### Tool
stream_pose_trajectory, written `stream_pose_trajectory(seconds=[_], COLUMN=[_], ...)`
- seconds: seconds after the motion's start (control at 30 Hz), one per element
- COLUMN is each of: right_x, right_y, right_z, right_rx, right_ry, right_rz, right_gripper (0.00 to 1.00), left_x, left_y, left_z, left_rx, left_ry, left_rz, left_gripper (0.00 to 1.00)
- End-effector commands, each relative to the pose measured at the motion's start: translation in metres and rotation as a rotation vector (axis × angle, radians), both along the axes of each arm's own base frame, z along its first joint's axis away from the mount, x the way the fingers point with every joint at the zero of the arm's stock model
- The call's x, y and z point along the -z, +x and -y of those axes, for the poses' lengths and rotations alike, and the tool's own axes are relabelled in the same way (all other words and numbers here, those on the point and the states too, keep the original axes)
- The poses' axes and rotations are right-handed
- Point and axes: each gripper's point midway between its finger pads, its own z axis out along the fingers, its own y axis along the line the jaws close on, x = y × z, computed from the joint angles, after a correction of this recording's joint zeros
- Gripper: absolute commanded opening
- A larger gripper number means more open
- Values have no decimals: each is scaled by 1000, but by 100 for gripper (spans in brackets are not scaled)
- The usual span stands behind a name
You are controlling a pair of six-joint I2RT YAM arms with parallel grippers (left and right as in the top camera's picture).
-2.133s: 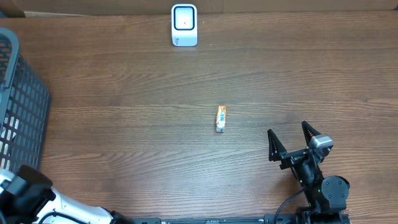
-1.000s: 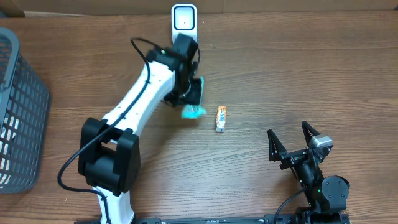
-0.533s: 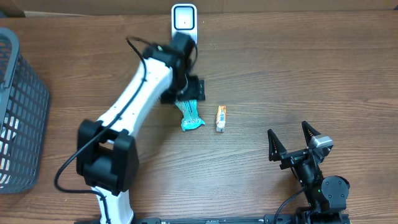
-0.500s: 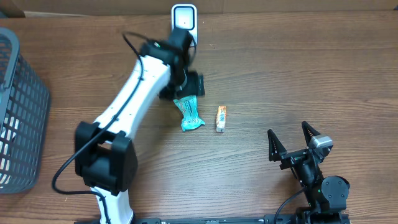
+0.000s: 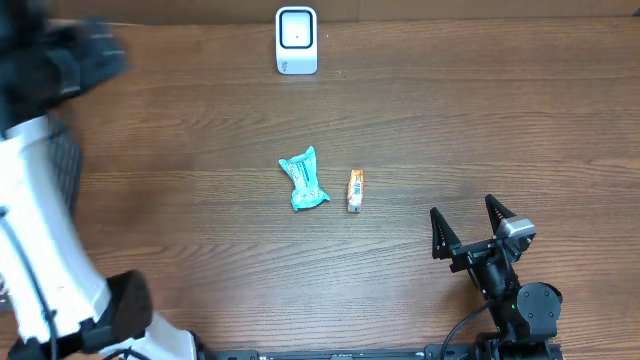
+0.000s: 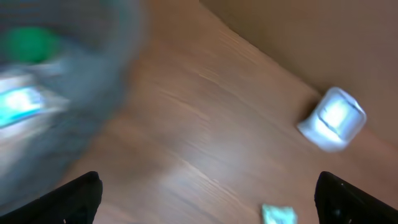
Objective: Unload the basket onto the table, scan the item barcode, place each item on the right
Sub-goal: 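Place the teal wipes pack left of the snack bar and open, then grasp the small tissue pack in the basket with the left gripper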
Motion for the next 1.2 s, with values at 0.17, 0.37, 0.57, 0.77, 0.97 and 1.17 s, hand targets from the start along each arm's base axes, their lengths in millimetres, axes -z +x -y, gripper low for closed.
stream_pose_trajectory(seconds=[0.17,0.37,0.57,0.77,0.97,1.17], right_x=[2,2,2,2,2,2], right_y=[0,0,0,0,0,0], right_z=[1,1,1,1,1,1], right_rx=[5,5,5,5,5,5], right_ry=[2,2,2,2,2,2], right_rz=[3,3,3,3,3,3], right_gripper=[100,100,100,100,100,100], left_x=[25,80,126,161,210,267], left_y=[-78,-117,-128,-110,-98,-88], left_z=[-149,-202,-232,-249,-264,-276], left_rx=[-525,-672,-709,-657,-567,-492], left_ry=[-74,-109,-100,-86,-80,-110], left_rz=[-48,-231,-353,-374,-448,-541], left_gripper=[98,95,92,91,88,88])
